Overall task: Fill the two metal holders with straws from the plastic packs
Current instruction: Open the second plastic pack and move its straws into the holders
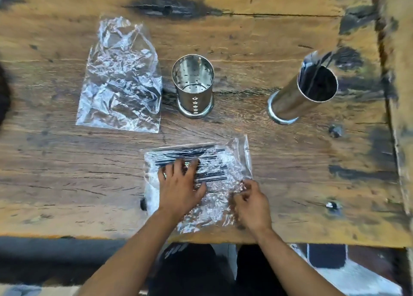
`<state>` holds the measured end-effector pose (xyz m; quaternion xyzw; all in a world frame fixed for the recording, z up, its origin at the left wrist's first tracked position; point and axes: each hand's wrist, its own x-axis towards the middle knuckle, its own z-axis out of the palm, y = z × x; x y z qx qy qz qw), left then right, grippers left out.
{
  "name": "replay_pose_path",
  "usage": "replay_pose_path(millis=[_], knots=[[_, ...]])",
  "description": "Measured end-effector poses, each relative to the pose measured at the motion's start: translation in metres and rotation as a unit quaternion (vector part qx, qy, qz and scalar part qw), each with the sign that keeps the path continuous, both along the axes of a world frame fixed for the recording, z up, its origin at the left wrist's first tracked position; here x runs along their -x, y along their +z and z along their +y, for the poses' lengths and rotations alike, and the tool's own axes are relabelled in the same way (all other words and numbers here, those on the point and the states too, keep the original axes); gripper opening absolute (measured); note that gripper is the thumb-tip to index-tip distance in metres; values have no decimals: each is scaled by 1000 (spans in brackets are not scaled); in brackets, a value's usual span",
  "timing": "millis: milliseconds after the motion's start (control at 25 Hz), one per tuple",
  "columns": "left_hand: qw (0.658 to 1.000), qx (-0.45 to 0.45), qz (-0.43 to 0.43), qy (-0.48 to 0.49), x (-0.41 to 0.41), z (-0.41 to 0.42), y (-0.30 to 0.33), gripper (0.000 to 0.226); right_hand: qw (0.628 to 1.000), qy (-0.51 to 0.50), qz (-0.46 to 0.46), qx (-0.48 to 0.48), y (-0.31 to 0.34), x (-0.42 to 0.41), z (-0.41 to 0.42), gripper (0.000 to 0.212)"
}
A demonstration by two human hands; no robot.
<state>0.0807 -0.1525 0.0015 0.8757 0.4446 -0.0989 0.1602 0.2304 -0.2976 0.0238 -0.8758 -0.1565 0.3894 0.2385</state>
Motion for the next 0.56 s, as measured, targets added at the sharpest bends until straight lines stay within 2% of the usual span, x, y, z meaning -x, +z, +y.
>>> replay_pose_path(millis=[120,240,440,560], knots=[[998,-44,-43,-34,-21,6,-8,80,997,29,-66,-16,-1,-11,4,39],[994,-40,-23,-96,-31,12,-26,88,992,64,-107,4,-10,-20,21,36],[992,-50,17,-112,-30,13,-46,90,994,19,-103,15,-27,-35,24,34],[992,-58,25,-111,-30,13,-46,87,995,30,-99,11,-33,-40,21,28]])
